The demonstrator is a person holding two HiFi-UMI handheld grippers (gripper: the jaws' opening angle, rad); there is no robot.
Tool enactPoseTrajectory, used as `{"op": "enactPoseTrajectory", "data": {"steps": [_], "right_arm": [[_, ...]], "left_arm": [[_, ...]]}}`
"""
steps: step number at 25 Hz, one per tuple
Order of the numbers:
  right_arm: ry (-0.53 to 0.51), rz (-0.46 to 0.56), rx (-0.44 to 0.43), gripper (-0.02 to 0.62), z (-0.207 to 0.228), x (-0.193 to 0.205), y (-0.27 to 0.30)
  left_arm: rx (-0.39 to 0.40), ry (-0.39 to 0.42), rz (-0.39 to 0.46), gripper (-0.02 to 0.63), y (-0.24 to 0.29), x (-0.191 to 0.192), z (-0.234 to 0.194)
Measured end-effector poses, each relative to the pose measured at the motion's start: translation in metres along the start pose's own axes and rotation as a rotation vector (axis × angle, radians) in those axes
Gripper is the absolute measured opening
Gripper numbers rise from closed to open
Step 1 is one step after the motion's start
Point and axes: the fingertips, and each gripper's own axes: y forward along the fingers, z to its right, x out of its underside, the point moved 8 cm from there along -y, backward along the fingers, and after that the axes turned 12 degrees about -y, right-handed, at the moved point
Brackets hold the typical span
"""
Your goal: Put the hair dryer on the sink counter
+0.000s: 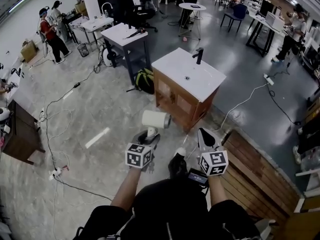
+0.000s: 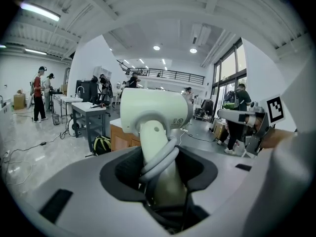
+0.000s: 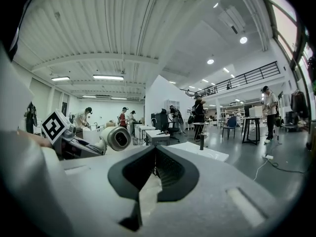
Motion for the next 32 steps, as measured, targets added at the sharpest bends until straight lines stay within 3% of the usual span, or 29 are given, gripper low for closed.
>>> {"op": "enactPoseTrajectory", "data": {"steps": [9,19,32], "right_arm": [[0.029,-0.013,-0.007,0.005,0.056,0.009,0.083],[0.045,-0.046,-0.038,0.005,0.135,0.004,0.188],[0.088,-0.076,-0.070,0.005,0.202,0.017,0.289]], "left_arm": [[-0.004,0.008,-0.030,0.193,0.082,-0.047,-0.025],[-0.032,-0.040,-0.061,0.193,0.179,-0.106,-0.054],[-0.060,-0.057,-0.113,0.193,0.282,-0.162,-0.084]]}}
